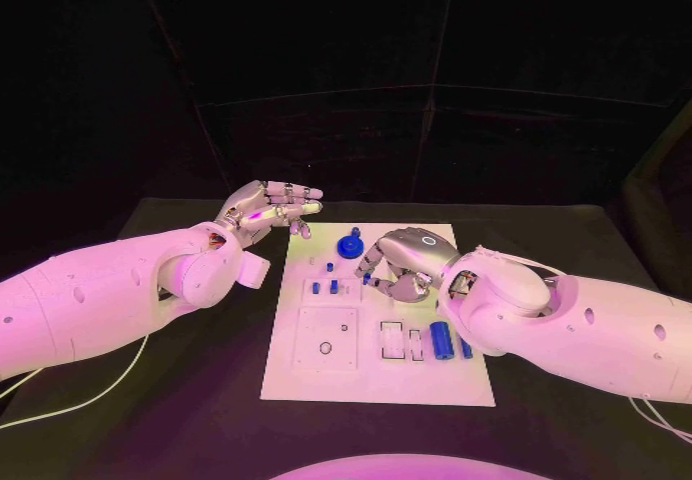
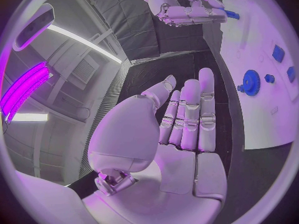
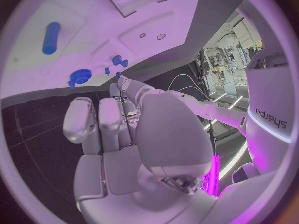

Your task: Assemble the parts on the task board

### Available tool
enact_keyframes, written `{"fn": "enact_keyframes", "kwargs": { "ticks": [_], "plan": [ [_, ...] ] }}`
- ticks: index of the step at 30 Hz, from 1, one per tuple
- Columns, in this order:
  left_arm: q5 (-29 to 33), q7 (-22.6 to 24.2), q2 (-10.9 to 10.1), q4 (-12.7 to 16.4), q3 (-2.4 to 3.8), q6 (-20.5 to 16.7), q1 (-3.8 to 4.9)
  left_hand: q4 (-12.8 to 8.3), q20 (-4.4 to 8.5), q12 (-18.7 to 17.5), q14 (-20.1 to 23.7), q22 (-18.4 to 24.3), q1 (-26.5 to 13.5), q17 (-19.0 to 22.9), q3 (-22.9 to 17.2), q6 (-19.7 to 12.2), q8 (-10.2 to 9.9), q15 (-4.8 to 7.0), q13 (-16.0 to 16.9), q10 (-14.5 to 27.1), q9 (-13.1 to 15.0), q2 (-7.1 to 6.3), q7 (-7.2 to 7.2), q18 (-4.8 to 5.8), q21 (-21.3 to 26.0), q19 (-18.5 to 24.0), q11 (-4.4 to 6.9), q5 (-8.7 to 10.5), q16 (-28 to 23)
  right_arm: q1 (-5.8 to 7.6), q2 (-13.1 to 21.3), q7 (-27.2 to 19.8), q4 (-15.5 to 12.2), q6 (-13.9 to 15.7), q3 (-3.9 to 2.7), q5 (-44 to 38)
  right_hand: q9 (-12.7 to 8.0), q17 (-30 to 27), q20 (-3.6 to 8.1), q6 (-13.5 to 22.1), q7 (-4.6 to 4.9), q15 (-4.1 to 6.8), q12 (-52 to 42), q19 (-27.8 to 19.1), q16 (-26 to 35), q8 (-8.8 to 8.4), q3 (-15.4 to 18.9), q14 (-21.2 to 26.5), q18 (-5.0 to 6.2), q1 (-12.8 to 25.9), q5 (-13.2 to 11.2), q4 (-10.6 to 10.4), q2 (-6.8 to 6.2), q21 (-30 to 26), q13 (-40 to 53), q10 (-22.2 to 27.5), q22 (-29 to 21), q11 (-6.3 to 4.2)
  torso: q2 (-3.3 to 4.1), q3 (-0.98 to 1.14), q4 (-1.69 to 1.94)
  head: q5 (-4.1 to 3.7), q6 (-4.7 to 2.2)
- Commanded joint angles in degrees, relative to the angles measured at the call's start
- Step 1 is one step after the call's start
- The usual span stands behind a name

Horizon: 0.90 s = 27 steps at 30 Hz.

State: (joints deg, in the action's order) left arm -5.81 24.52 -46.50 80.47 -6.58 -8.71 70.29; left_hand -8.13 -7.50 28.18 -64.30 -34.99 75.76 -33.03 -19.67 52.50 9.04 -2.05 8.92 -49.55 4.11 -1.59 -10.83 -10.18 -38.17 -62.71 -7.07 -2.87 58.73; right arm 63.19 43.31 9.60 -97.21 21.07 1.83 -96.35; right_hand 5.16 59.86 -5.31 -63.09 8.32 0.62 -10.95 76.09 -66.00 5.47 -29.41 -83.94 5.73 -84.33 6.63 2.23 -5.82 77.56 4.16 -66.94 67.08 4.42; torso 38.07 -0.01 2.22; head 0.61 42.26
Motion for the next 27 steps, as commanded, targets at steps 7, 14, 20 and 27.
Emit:
{"fn": "enact_keyframes", "kwargs": {
  "ticks": [7,14,20,27],
  "plan": [
    [0.3,1.0,0.6,0.1,0.07,0.5,0.12,-0.1,-0.23,0.3,0.2,0.1,-0.7,0.1,0.4,-0.4,-0.1,-0.15,0.1,0.6,0.0,0.08,0.19,-0.24,0.3,0.0,-0.01,0.08,-0.1,-2.27,-3.4,-1.3,2.8,-3.3,0.08,-0.5,-0.1,0.1,-0.33,0.1,0.34,-0.23,0.3,0.2,-0.4,-0.28,-0.4,-1.3,-0.7,0.6,0.2,0.0,0.09,0.2,0.0,-0.1,-0.1,0.15,0.02,0.11,-0.08,1.48,0.84],
    [0.3,0.9,0.9,0.0,0.07,0.5,0.12,-0.1,-0.24,0.3,0.2,0.1,-0.6,0.1,0.4,-0.3,0.0,-0.15,0.1,0.6,0.0,0.1,0.2,-0.25,0.4,0.0,-0.01,0.08,-0.1,-3.21,-5.1,-1.6,4.2,-3.7,0.11,-0.9,-0.1,0.1,-0.35,0.2,0.34,-0.23,0.3,0.1,-0.4,-0.32,-0.5,-1.3,-0.69,0.6,0.2,0.1,0.1,0.2,0.0,-0.1,-0.1,0.16,0.03,0.12,-0.06,1.98,1.05],
    [0.3,0.8,1.1,-0.1,0.07,0.6,0.12,-0.1,-0.24,0.3,0.2,0.1,-0.6,0.1,0.4,-0.3,0.0,-0.15,0.1,0.6,0.0,0.1,0.2,-0.25,0.4,0.0,-0.01,0.08,-0.1,-3.81,-6.0,-1.8,4.3,-5.3,0.13,-1.1,-0.1,0.0,-0.35,0.2,0.35,-0.24,0.3,0.1,-0.4,-0.33,-0.5,-1.3,-0.69,0.6,0.2,0.1,0.11,0.2,0.0,-0.1,-0.1,0.16,0.03,0.12,-0.07,2.26,1.25],
    [0.3,0.8,1.2,-0.2,0.07,0.6,0.12,-0.2,-0.24,0.4,0.2,0.1,-0.6,0.2,0.4,-0.3,0.0,-0.14,0.1,0.7,0.0,0.14,0.21,-0.26,0.4,0.0,0.0,0.08,-0.1,-4.18,-6.6,-1.7,4.4,-7.1,0.15,-1.6,-0.1,0.1,-0.35,0.2,0.36,-0.24,0.3,0.1,-0.4,-0.33,-0.5,-1.3,-0.69,0.6,0.2,0.1,0.13,0.2,0.0,-0.1,-0.1,0.17,-0.04,0.07,-0.16,2.28,1.31]
  ]
}}
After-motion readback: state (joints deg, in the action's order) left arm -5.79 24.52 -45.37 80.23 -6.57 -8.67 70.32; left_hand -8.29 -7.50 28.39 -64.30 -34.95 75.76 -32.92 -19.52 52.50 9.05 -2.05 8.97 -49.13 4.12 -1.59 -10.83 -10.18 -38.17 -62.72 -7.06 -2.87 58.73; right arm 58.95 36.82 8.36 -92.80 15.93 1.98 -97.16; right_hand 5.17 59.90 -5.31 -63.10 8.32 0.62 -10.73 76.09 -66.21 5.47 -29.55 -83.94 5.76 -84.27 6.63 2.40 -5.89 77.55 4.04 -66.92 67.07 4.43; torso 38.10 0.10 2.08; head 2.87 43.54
